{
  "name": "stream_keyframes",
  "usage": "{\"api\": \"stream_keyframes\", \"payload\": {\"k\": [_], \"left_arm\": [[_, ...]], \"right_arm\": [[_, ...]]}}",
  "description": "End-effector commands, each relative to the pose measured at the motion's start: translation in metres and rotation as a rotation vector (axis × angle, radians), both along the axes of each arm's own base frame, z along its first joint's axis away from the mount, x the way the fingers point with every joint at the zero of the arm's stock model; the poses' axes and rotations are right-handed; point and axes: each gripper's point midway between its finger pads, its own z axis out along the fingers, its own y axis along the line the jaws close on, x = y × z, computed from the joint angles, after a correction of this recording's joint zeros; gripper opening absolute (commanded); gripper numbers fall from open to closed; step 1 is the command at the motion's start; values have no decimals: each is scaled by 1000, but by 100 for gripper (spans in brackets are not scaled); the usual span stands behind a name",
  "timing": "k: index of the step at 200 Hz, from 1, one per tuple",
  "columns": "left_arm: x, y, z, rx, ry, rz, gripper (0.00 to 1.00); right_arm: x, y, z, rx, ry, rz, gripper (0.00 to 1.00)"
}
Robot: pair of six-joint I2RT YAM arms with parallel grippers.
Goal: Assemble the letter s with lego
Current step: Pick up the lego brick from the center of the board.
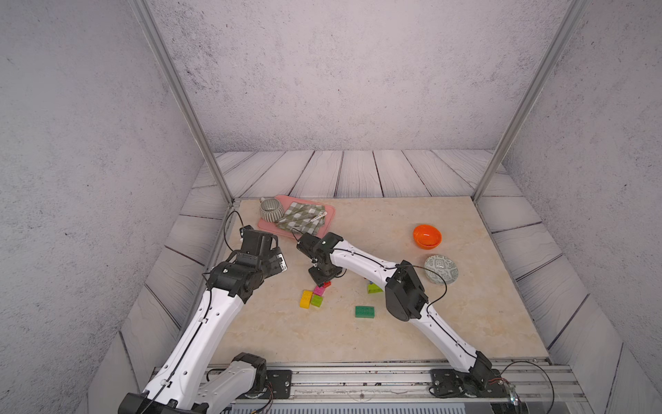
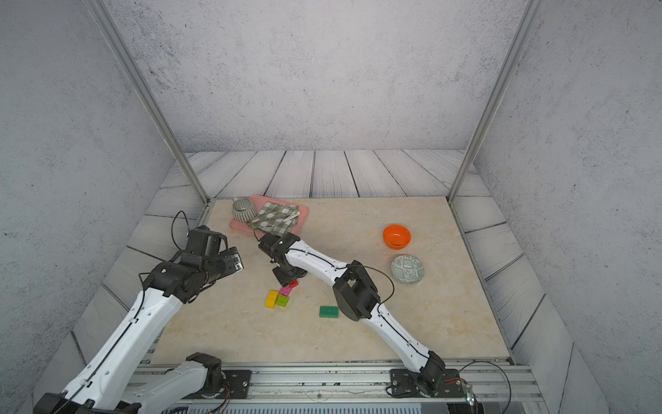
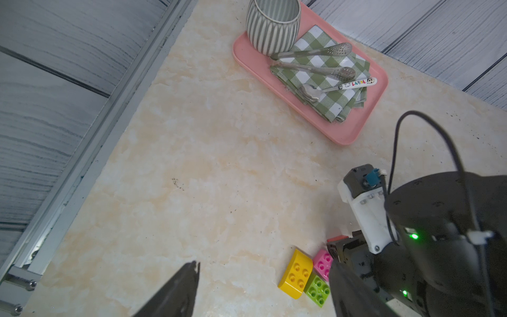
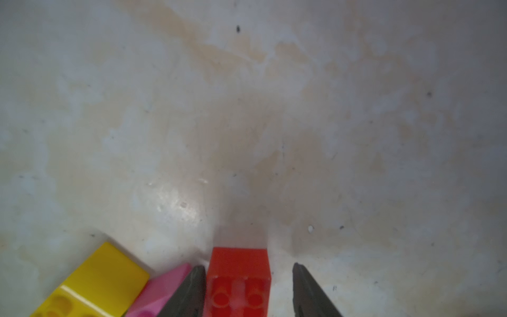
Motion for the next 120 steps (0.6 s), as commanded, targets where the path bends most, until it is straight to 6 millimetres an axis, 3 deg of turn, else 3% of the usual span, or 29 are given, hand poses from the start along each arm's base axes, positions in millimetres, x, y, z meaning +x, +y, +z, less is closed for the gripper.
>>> {"api": "stream_keyframes", "payload": {"k": [1, 20, 40, 68, 96, 120], "left_arm": [[2, 1, 1, -3, 0, 0, 80], [2, 1, 1, -2, -3, 0, 80], [3, 0, 1, -2, -4, -2, 80], [4, -1, 0, -9, -2, -6, 79], [5, -3, -4, -14, 1, -12, 79], [7, -5, -10, -20, 9, -17, 79]], "right_arm": [[-3, -8, -7, -39, 24, 1, 48], [-3, -11, -3, -46, 13, 6, 39], [-2, -14, 13, -37, -13, 26, 25], [-12, -19, 70, 36, -56, 143, 20], [-50, -49, 120, 93, -70, 400, 22], [-99, -94, 127, 117, -47, 653, 21]]}}
